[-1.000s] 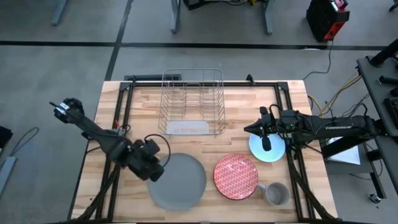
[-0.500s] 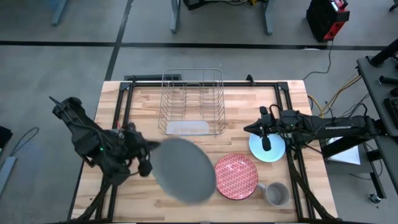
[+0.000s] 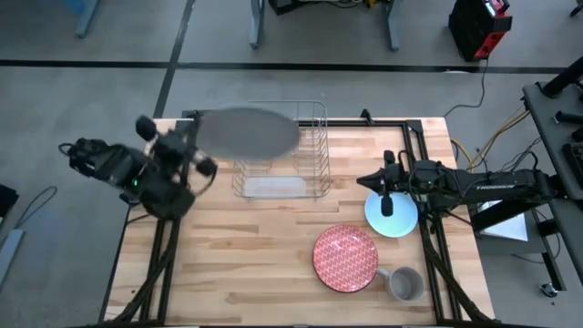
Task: Sort dishes
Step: Put the gray plate into the dish rack
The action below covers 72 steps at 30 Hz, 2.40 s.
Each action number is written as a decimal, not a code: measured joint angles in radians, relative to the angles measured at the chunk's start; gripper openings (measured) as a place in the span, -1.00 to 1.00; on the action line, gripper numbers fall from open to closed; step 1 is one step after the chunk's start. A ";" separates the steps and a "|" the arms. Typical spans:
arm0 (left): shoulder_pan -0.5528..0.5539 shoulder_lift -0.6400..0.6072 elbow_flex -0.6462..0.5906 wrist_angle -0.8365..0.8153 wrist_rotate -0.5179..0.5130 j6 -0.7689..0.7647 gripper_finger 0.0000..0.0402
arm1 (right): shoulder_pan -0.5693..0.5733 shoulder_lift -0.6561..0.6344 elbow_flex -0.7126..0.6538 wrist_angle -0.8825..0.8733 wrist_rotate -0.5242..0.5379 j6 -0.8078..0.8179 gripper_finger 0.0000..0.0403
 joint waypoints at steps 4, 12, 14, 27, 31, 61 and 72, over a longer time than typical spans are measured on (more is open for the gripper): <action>0.193 -0.028 -0.035 -0.001 0.001 0.068 -1.00 | 0.000 0.014 0.000 0.041 0.118 -0.050 -0.93; 0.539 0.036 -0.047 0.328 0.267 0.482 -1.00 | -0.021 0.080 0.039 0.156 0.234 -0.143 -0.93; 0.628 0.065 -0.048 0.549 0.495 0.710 -1.00 | -0.036 0.100 0.061 0.162 0.237 -0.152 -0.93; 0.954 0.237 -0.035 1.057 0.958 1.218 -1.00 | -0.100 0.122 0.099 0.156 0.240 -0.261 -0.93; 1.026 0.287 -0.035 1.112 1.045 1.257 -1.00 | -0.104 0.114 0.119 0.155 0.251 -0.297 -0.93; 1.174 0.427 -0.038 1.266 1.301 1.554 -1.00 | -0.107 0.104 0.173 0.175 0.311 -0.470 -0.93; 1.184 0.441 -0.114 1.269 1.297 1.534 -1.00 | -0.107 0.104 0.173 0.166 0.310 -0.468 -0.93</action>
